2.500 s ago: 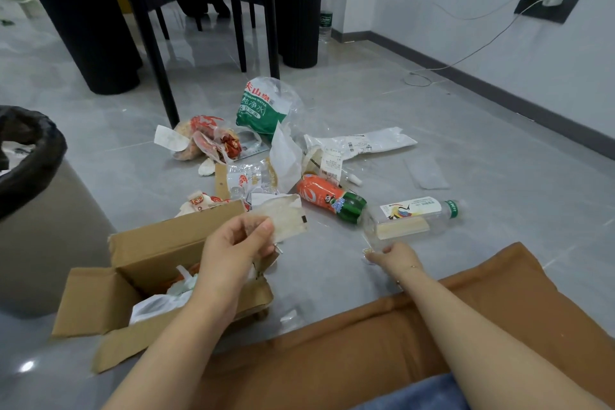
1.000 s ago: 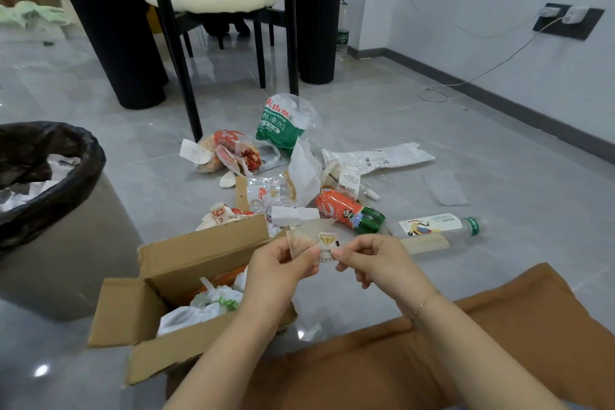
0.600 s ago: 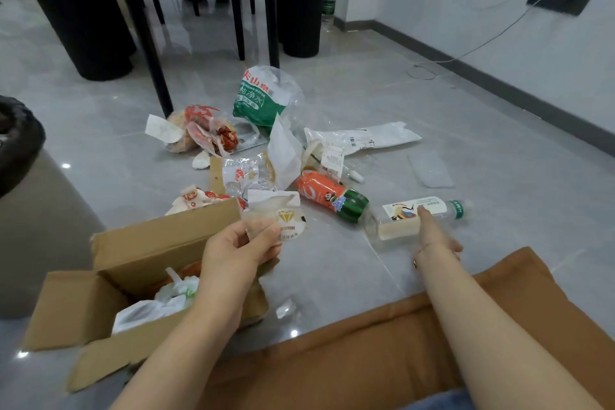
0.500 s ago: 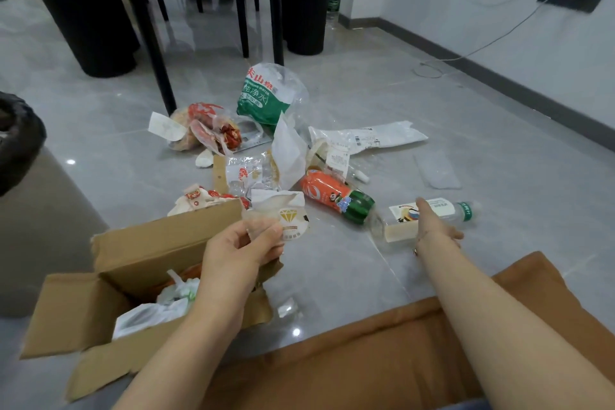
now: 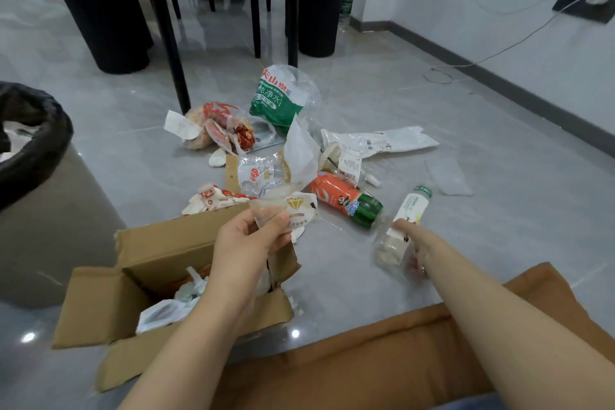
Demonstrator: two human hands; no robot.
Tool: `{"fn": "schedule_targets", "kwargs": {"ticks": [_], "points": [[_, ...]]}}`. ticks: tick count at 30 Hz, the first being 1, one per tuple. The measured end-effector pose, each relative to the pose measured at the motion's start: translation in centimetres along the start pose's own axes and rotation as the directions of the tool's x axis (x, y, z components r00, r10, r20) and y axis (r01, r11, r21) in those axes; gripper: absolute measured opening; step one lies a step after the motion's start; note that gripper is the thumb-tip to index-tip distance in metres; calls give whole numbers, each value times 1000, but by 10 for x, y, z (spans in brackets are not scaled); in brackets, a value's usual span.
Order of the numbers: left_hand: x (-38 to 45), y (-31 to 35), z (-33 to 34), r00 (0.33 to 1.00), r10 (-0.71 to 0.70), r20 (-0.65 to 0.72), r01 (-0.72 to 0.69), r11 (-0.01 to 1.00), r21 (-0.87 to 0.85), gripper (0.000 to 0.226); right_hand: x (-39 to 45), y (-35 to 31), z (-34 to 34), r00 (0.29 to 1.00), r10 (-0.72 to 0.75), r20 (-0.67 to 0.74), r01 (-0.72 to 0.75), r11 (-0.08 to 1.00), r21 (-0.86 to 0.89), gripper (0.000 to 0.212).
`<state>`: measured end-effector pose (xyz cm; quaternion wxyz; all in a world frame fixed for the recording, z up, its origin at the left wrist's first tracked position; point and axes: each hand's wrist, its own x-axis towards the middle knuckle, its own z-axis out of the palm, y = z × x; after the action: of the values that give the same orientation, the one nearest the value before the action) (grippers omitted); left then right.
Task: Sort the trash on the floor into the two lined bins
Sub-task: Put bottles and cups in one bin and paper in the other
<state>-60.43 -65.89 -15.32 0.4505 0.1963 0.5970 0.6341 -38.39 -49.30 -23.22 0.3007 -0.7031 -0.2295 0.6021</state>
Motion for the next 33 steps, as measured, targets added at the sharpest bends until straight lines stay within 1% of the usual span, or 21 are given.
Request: {"fn": "schedule_targets", "kwargs": {"ticks": [1, 3, 5, 6, 8, 10, 12, 13, 14, 16, 18, 19, 21, 23, 24, 26, 27, 29, 31, 33], "points": [[-1, 1, -1, 1000, -2, -6, 2, 1000, -8, 9, -9, 7, -3, 1000, 17, 7, -16, 998, -67, 23], [-4, 3, -3, 1000, -16, -9, 16, 1000, -25, 10, -31, 18, -8, 999, 46, -10, -47, 974, -224, 26], [-12, 7, -6, 1000, -19, -6, 19, 1000, -23, 12, -42, 35, -15, 999, 31, 34, -22, 967, -256, 29], [-15, 9, -8, 1000, -17, -3, 17, 1000, -13, 11, -53, 41, -18, 997, 37, 70, -14, 955, -297, 29], [-24, 12, -10, 1000, 7, 8, -8, 1000, 18, 7, -61, 52, -26, 990, 41, 138, 2, 954, -299, 30], [-32, 15, -12, 999, 41, 7, -41, 997, 69, 4, -73, 53, -33, 982, 32, 186, 14, 971, -240, 26], [-40, 21, -19, 997, 71, 4, -71, 995, 76, 5, -88, 45, -33, 970, 16, 244, 1, 998, -69, 20], [-43, 23, -22, 997, 75, 2, -75, 995, 61, 5, -93, 41, -32, 960, 19, 280, -28, 999, 28, 21], [-47, 27, -27, 997, 80, -4, -80, 996, 39, 7, -103, 38, -28, 942, 2, 336, -41, 993, 108, 28], [-53, 37, -37, 996, 80, -23, -80, 997, -3, 9, -120, 36, -19, 902, -77, 425, -2, 983, 182, 47], [-56, 49, -50, 993, 103, -60, -106, 994, -42, 8, -141, 39, -3, 841, -208, 500, 146, 976, 161, 55], [-56, 54, -56, 990, 111, -82, -116, 991, -60, 8, -155, 40, 7, 795, -267, 544, 236, 963, 128, 55], [-59, 63, -70, 984, 123, -127, -137, 985, -108, 10, -187, 44, 31, 680, -370, 633, 406, 909, 95, 51], [-60, 69, -85, 975, 132, -177, -158, 977, -140, 10, -213, 44, 52, 577, -434, 692, 512, 852, 107, 52], [-60, 72, -92, 968, 136, -211, -171, 972, -159, 9, -225, 43, 61, 549, -454, 702, 543, 832, 114, 53], [-60, 81, -113, 943, 177, -282, -229, 960, -163, 7, -244, 40, 84, 515, -450, 730, 568, 816, 102, 49], [-58, 86, -123, 925, 212, -314, -262, 957, -126, 7, -252, 39, 95, 511, -439, 739, 572, 815, 89, 47], [-52, 98, -143, 874, 302, -381, -326, 945, 2, 5, -264, 40, 114, 515, -424, 745, 574, 816, 67, 43], [-41, 113, -172, 797, 406, -447, -374, 913, 162, 7, -275, 46, 135, 506, -398, 765, 594, 804, 26, 46], [-22, 127, -200, 715, 492, -497, -365, 869, 335, 8, -280, 56, 151, 490, -382, 783, 619, 785, -5, 49]]}}
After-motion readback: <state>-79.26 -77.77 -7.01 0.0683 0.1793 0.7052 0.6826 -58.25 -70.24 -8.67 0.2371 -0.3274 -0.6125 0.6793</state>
